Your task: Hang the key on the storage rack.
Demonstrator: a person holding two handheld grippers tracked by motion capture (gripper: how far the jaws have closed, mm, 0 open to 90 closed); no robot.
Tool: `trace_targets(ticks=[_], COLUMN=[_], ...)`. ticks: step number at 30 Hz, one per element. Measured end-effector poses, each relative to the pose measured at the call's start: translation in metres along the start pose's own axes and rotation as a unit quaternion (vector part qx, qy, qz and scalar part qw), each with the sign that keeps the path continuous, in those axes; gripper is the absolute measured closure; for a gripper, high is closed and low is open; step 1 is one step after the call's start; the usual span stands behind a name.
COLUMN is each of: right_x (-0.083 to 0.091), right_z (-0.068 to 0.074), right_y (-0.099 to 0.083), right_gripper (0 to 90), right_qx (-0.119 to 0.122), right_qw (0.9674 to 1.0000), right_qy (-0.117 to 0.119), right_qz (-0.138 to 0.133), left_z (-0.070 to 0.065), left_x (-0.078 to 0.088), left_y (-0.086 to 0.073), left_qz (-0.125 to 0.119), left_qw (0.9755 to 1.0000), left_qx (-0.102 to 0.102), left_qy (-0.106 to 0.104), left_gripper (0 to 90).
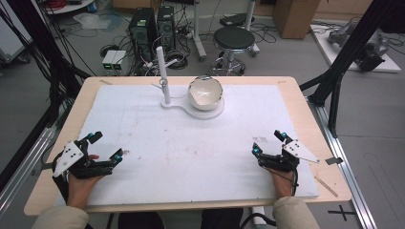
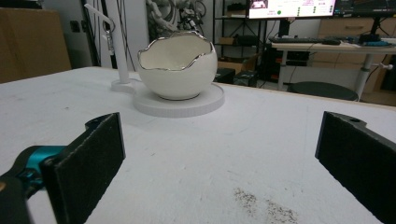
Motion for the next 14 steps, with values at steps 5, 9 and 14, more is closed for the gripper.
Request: trace_targets(ticks=[5, 9, 14], right_x=[0.0017, 0.0018, 0.0018], right_z=[0.0023, 0.0028, 0.0028], right_y=[0.0003, 0.0001, 0.0], right_gripper=[0.5, 0.5, 0.5], right_qx=[0.006, 0.003, 0.003], right_qw=[0.9999, 0.9999, 1.0], right_qy=[0.009, 0.009, 0.006], right_qz=[-0.007, -0.004, -0.004], left_z=[-0.0017, -0.0008, -0.0009], left_x=[0.008, 0.0077, 0.0073], left_y=[-0.0084, -0.0092, -0.0094], left_qz=[-0.012, -0.008, -0.006], left_qw=[0.9999, 0.9998, 0.9998], left_qx=[-0.002, 0.0, 0.001], left_qy=[0.012, 0.018, 0.02], left_gripper=[1.7, 1.7, 1.7])
Point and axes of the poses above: each handheld gripper's, and its own axes: x roughly backward along the jaws, y roughly out of its top, z roughly to its left, the point moved 4 cm from there along -x, roughly forward along the jaws, and after that the axes turned 13 degrees about -z, right-handed, at the moved point
